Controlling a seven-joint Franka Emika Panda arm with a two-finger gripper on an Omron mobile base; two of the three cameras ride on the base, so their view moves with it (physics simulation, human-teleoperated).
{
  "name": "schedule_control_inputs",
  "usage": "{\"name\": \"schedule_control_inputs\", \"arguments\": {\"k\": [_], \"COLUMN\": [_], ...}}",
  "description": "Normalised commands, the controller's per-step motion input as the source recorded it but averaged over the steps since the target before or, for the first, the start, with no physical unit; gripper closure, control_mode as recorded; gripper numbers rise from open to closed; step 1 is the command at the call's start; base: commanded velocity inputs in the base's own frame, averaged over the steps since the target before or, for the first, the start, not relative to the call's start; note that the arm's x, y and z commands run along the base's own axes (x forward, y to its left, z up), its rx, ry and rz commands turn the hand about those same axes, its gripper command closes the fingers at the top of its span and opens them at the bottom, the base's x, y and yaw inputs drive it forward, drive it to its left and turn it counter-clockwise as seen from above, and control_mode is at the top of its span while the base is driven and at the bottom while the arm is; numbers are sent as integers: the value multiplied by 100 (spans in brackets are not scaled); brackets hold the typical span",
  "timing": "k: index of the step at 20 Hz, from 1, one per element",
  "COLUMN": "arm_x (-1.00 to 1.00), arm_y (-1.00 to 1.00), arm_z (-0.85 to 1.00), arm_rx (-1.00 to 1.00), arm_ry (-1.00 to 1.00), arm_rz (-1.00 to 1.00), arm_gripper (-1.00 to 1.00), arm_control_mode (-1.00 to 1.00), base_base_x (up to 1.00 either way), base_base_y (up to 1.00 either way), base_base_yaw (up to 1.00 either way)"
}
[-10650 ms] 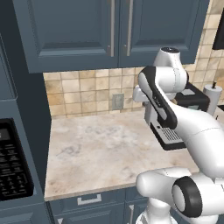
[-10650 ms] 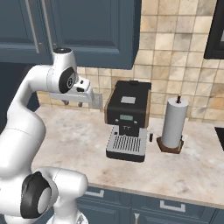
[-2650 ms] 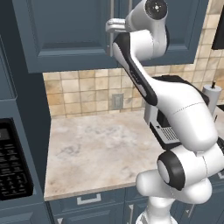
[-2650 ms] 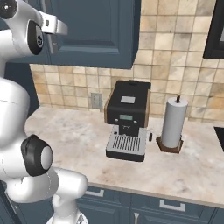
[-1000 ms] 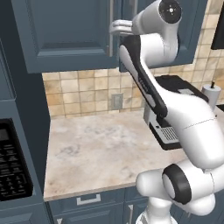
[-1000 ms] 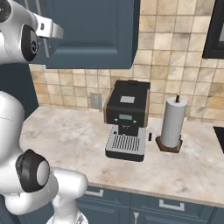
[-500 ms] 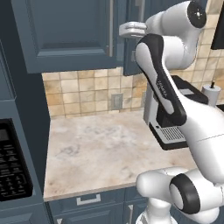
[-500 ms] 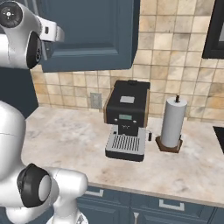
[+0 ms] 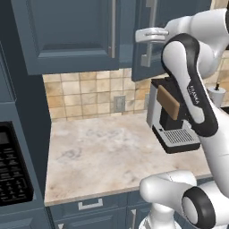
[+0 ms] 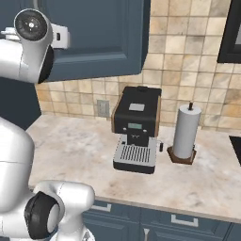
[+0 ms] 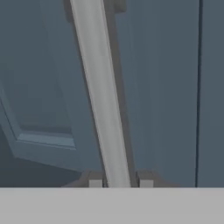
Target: Open the cabinet, pick the kettle from the cabinet, and place it in the sink.
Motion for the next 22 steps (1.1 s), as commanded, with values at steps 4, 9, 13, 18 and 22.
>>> {"name": "schedule_control_inputs", "arguments": {"k": [4,9,13,18,22], "arm_x": [-52,-48,-41,-40,-44], "arm_y": [0,0,0,-3,-8], "arm_z": [6,8,14,18,18], "arm_rx": [0,2,4,2,0], "arm_ry": [-4,-1,0,0,0], "arm_rz": [23,22,21,19,13], "arm_gripper": [100,100,100,100,100], "arm_control_mode": [-100,-100,-100,-100,-100], "base_base_x": [0,0,0,0,0], "base_base_y": [0,0,0,0,0], "base_base_yaw": [0,0,0,0,0]}}
